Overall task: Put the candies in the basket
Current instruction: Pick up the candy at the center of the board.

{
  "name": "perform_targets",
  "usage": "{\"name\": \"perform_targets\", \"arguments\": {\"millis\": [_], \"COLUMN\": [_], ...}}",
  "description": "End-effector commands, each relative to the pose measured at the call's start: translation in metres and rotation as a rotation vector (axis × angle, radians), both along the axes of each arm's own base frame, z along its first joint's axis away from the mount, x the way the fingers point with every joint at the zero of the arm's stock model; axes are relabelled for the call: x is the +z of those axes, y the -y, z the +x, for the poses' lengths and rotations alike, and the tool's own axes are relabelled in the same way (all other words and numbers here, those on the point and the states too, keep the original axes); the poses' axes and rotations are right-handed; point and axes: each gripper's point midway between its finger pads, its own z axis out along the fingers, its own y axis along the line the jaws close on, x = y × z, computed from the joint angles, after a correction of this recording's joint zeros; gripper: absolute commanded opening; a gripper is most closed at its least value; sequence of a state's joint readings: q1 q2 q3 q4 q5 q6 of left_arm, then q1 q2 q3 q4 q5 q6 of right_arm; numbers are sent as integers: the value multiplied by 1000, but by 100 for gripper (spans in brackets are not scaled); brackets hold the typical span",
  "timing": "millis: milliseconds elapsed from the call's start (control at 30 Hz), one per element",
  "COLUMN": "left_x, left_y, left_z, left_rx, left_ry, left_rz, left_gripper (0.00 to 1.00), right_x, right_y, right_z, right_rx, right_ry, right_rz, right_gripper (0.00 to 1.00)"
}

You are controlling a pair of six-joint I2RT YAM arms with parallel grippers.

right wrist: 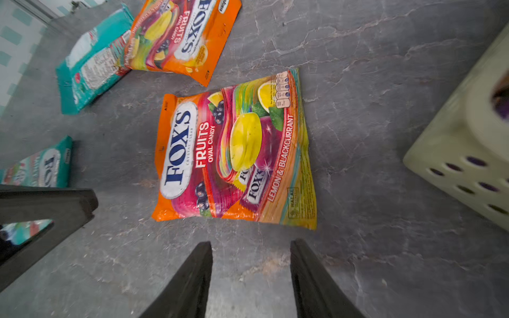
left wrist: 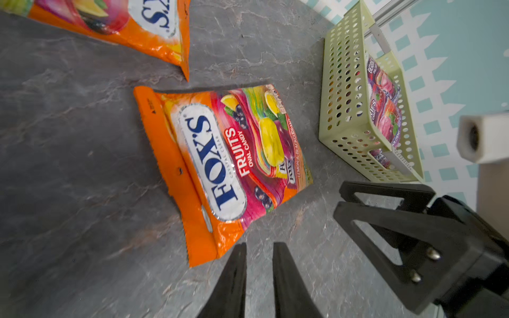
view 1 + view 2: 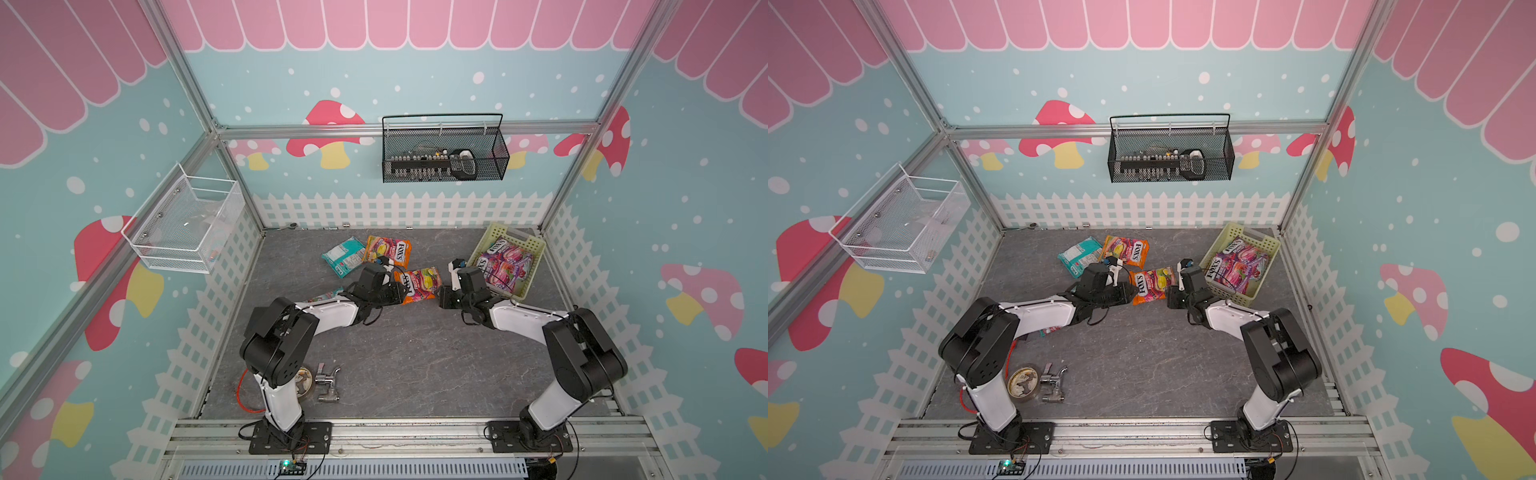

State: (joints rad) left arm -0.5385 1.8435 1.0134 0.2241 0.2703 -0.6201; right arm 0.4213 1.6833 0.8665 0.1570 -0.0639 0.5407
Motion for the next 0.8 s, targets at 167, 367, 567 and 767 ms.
{"name": "perform_targets", "arguments": {"millis": [167,367,567,767], "left_x": [-43,-72,-97,-111], "left_y": [5,-6,-32,-47], "left_z": [13,11,6,3], "left_rx": [-14,0,43,58], "left_ry": [-52,-98,-158,-186], "left_rz": [62,108,171,197], "left_gripper": [17,17,16,16], "right_x": [-3,-23,-40,-48], "right_y": [6,-5,-10,-6], "right_z": [38,58,73,76], "right_rx": [-43,-24,-34,-64], "right_ry": [58,11,-36,-59], "right_rz": [-153,-167,-152,-162], "right_gripper": [56,57,56,58]}}
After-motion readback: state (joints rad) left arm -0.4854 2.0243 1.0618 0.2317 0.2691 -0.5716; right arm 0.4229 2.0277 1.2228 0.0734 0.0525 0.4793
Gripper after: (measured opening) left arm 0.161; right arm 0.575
